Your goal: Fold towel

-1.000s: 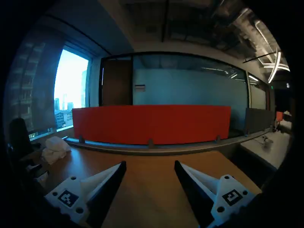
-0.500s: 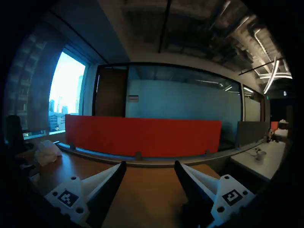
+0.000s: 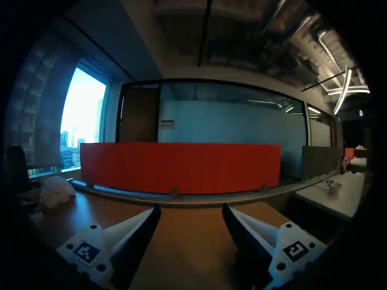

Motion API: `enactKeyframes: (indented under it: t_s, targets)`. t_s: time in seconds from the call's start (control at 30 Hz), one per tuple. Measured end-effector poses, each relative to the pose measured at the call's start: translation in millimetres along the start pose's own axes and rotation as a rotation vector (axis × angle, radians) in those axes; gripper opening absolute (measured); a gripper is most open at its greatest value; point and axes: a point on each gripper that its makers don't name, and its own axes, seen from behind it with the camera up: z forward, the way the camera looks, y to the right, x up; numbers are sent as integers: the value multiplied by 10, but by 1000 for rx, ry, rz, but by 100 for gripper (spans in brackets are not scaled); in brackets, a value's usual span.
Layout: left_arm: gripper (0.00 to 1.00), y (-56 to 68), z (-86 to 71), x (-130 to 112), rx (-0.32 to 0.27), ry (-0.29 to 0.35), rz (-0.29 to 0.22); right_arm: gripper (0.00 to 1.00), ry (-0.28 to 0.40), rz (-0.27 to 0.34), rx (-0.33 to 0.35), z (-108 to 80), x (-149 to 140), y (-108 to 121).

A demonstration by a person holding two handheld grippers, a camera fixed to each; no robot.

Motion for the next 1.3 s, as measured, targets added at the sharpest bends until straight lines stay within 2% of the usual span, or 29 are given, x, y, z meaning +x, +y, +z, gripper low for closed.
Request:
enactKeyframes:
  t_s: [0.37, 0.7, 1.3]
  targets:
    - [100, 7, 1, -2, 0, 0, 0, 98, 27, 13, 0, 52, -462, 25]
    - [100, 7, -2, 0, 0, 0, 0, 99, -9, 43, -5, 39, -1019, 100]
    - [100, 10, -7, 0, 0, 0, 0, 99, 4, 42, -2, -29, -1344, 136]
